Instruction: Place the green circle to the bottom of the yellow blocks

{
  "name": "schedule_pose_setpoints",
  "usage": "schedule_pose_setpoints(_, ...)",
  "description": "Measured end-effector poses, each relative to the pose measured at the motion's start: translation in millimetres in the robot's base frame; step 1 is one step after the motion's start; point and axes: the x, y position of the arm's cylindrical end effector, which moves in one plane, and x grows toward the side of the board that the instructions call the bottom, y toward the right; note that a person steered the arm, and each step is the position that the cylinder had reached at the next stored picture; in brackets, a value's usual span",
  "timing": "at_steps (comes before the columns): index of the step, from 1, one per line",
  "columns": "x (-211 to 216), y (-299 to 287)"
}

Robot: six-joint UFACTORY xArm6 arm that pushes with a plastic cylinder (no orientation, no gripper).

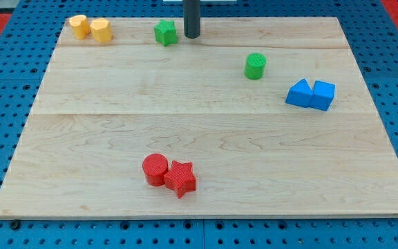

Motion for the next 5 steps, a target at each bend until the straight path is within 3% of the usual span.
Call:
schedule_pose_setpoints(3,-6,-140)
schedule_pose_setpoints(4,-13,-68)
schedule_pose_setpoints(5,-17,46)
